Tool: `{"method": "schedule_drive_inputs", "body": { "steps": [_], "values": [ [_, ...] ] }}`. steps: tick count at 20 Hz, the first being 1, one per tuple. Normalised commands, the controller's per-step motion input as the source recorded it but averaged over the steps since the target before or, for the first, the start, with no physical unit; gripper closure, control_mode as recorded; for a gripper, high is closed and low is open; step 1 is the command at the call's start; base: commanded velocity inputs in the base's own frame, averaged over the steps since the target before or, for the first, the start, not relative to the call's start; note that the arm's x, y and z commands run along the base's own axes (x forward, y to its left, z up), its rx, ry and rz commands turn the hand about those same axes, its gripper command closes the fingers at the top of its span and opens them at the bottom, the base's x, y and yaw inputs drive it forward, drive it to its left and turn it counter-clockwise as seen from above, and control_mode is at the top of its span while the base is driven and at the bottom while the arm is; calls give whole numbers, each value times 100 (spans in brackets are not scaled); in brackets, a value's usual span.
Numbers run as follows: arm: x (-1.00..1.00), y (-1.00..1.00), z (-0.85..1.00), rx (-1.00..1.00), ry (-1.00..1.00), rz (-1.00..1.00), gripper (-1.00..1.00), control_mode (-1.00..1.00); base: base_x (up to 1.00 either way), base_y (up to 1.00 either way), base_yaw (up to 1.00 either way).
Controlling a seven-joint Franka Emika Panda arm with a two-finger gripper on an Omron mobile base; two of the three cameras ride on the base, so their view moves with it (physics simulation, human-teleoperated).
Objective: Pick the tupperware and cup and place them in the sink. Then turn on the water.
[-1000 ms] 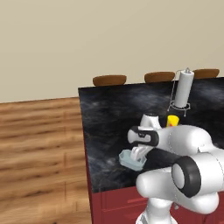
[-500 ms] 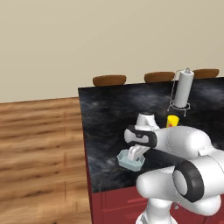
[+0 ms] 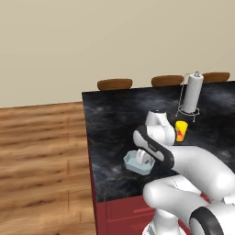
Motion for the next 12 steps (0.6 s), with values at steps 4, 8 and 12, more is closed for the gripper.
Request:
{"method": "schedule_drive_inputs", "body": {
  "steps": [4,8,12],
  "values": [
    [-5,0,42,0,3,0,100,-100,0,0,0],
    [-1,0,39,0,1,-6,100,-100,0,0,0],
    [0,0,46,0,0,-8,100,-100,0,0,0]
  ]
}}
